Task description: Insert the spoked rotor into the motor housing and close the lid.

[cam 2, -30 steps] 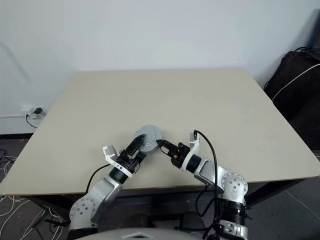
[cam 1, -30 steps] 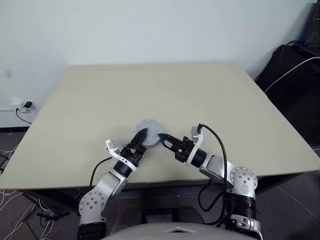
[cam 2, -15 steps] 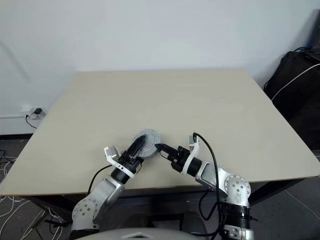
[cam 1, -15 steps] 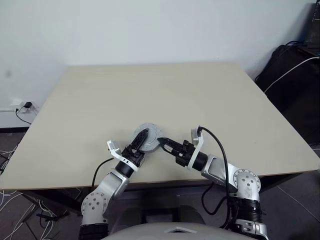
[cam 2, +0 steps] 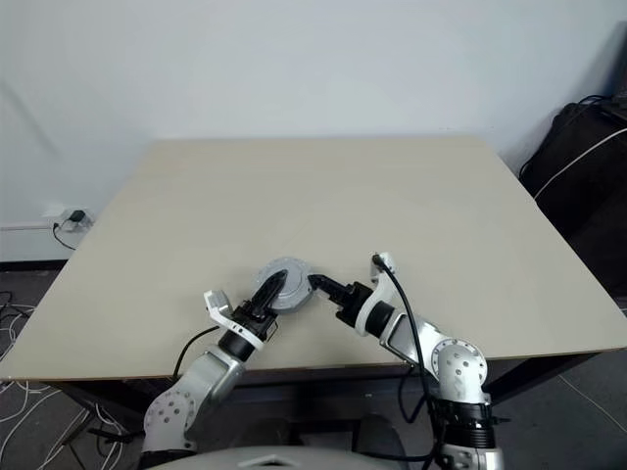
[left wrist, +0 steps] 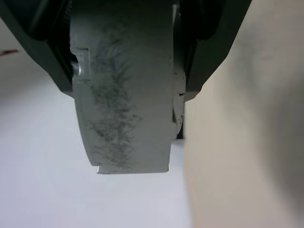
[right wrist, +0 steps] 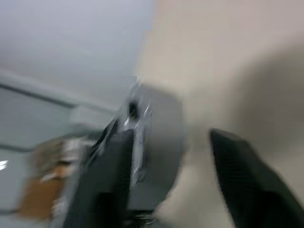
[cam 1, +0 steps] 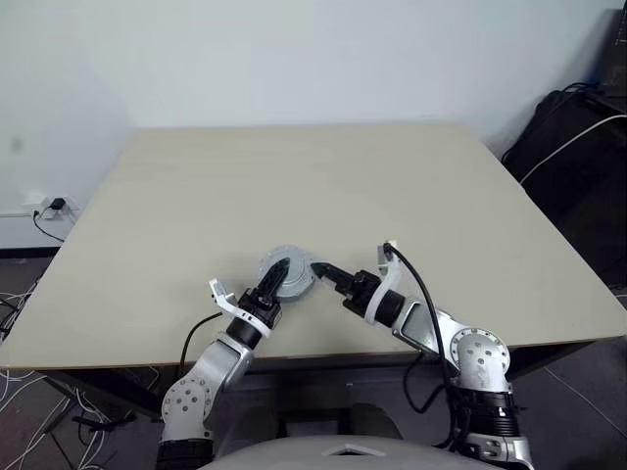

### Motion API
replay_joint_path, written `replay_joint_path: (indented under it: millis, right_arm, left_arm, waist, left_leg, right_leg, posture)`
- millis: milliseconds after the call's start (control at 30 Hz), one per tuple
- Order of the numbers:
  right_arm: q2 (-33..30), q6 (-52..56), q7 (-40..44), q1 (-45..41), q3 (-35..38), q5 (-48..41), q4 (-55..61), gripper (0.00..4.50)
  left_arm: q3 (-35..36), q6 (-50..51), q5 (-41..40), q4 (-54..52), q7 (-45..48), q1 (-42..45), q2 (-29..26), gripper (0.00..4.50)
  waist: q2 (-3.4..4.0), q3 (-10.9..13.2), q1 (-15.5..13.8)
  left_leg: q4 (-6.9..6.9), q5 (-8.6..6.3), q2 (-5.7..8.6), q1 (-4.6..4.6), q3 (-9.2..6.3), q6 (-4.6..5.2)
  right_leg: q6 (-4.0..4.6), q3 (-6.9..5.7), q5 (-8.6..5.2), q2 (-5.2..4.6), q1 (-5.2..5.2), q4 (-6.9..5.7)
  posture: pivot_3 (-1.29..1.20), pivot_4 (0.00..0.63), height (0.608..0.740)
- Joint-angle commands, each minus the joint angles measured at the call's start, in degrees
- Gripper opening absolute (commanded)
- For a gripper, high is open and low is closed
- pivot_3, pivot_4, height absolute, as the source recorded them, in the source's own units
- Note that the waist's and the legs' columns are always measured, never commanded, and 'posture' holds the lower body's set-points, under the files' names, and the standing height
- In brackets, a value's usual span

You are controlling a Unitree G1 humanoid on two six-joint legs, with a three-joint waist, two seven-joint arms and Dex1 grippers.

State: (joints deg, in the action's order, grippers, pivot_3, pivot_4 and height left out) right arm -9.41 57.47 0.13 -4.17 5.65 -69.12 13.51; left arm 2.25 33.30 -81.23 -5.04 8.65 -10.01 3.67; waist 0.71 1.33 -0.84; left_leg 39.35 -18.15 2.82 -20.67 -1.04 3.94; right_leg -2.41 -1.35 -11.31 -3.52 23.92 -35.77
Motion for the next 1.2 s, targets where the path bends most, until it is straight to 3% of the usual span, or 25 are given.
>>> replay_joint_path:
  millis: [33,100,233,533,900,1100,1200]
  right_arm:
    - [-3.88,-5.5,2.3,0.18,-5.6,12.34,6.55,3.9]
    - [-7.07,-11.84,4.63,1.23,-10.38,22.25,9.3,4.5]
    - [-13.09,-22.74,9.85,3.44,-18.83,37.97,10.91,4.5]
    - [-12.26,-36.54,9.44,9.87,-21.28,55.62,6.79,4.5]
    - [-6.62,-40.25,7.55,15.08,-17.14,60.79,5.41,4.5]
    - [-4.73,-39.29,7.55,15.5,-16.47,62.63,5.09,4.5]
    - [-4.06,-38.87,7.73,15.41,-16.37,63.14,4.7,4.5]
  left_arm:
    - [1.46,-2.49,1.56,-1.03,-1.23,3.72,4.37,2.12]
    - [2.79,-3.3,2.57,-0.07,-2.74,5.59,3.89,2.12]
    - [5.96,-5.02,5.21,3.39,-4.39,11.78,2.36,2.12]
    - [13.88,-9.79,13.81,22.11,-5.54,28.45,1.2,2.12]
    - [20.91,-15.31,25.55,46.78,-5.94,45.03,0.15,2.12]
    - [22.81,-15.35,30.58,52.69,-7.31,48.0,-0.37,2.12]
    - [23.02,-13.65,32.03,52.15,-6.7,46.28,-0.8,3.04]
  waist:
    - [-0.04,0.02,-0.01]
    - [-0.06,0.03,-0.06]
    - [-0.14,0.06,-0.26]
    - [-0.73,0.28,-0.87]
    - [-1.01,0.44,-0.97]
    - [-1.01,0.45,-0.82]
    - [-1.02,0.43,-0.81]
  left_leg:
    - [0.0,0.0,0.0,0.0,0.0,0.0]
    - [0.01,0.0,-0.02,0.0,-0.01,-0.01]
    - [0.08,0.01,-0.01,0.01,-0.04,-0.04]
    - [0.19,0.17,0.04,0.04,-0.04,-0.31]
    - [0.19,0.15,0.09,0.01,-0.06,-0.32]
    - [0.17,0.14,0.08,0.01,-0.07,-0.35]
    - [0.17,0.14,0.07,0.02,-0.08,-0.36]
  right_leg:
    - [0.02,0.01,0.01,0.0,0.0,0.0]
    - [0.01,-0.01,0.01,0.01,0.0,0.0]
    - [-0.07,-0.04,-0.02,0.0,-0.06,-0.01]
    - [0.06,-0.03,0.2,0.01,-0.14,0.02]
    - [0.03,-0.01,0.23,0.0,-0.12,0.03]
    - [-0.02,0.01,0.27,-0.01,-0.09,0.02]
    - [-0.03,0.01,0.28,-0.02,-0.1,0.01]
  posture:
    - [0.0,0.0,0.74]
    - [0.0,0.0,0.74]
    - [0.0,0.0,0.74]
    - [0.0,0.0,0.74]
    - [0.0,0.0,0.74]
    - [0.0,0.0,0.74]
    - [0.0,0.0,0.74]
